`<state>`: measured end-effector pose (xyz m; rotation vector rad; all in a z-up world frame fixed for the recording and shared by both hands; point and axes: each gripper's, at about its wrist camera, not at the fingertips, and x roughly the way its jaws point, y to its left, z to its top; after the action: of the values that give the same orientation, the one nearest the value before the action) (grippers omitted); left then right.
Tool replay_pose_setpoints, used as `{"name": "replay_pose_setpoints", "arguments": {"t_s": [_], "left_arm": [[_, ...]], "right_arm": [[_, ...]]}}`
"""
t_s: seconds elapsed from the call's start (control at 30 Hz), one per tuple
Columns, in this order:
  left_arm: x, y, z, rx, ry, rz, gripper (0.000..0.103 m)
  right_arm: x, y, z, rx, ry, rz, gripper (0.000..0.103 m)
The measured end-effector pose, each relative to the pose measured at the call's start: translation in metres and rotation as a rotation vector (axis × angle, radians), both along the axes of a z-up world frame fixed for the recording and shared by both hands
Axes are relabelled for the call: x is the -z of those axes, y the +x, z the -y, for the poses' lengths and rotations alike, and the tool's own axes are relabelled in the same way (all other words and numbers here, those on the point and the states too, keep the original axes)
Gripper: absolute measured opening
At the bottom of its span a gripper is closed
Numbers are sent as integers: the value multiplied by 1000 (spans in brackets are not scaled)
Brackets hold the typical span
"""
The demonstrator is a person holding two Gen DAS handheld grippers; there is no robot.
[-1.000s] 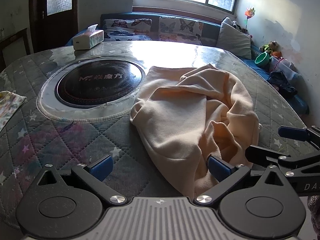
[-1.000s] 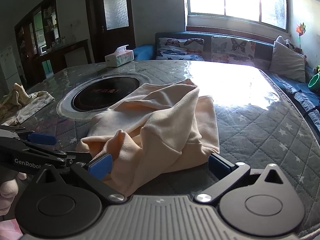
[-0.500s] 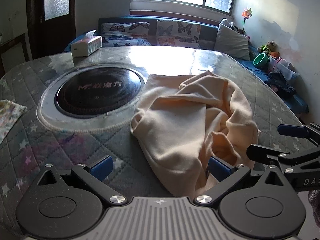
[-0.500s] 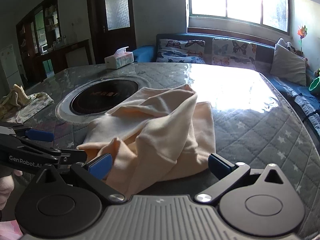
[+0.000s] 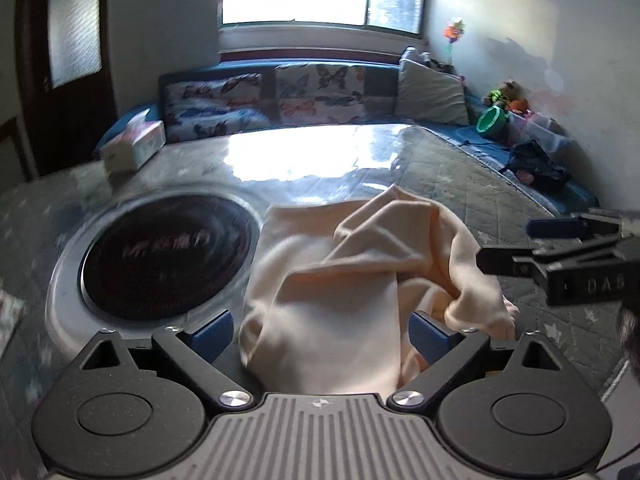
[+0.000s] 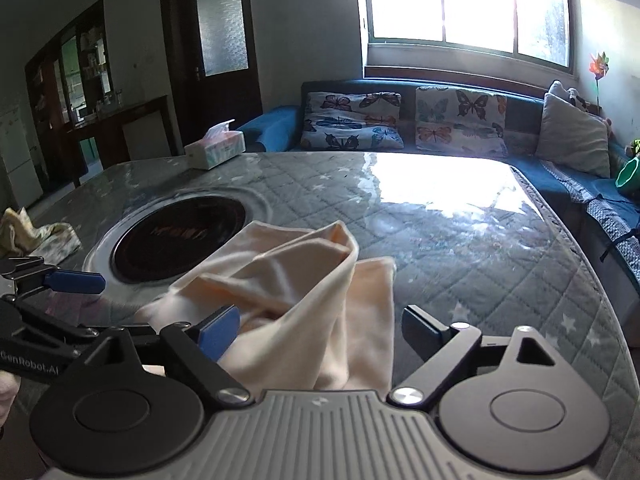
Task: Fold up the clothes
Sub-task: 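Grasp a sweatshirt edge with the left gripper while the right gripper grasps another edge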
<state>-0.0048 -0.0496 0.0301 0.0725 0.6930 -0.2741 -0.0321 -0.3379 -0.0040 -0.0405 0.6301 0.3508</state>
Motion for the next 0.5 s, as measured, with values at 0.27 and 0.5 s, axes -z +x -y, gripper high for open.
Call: {"name": "replay_pose_setpoints", "arguments": {"t_s": [0.27,0.5], "left_arm": [[10,38,26,148,85,39,75],[29,67,42,223,131,35,75]], "right_arm": [[0,40,9,-10,26,-29,80],[6,72,19,-7,72,-89,66]]}}
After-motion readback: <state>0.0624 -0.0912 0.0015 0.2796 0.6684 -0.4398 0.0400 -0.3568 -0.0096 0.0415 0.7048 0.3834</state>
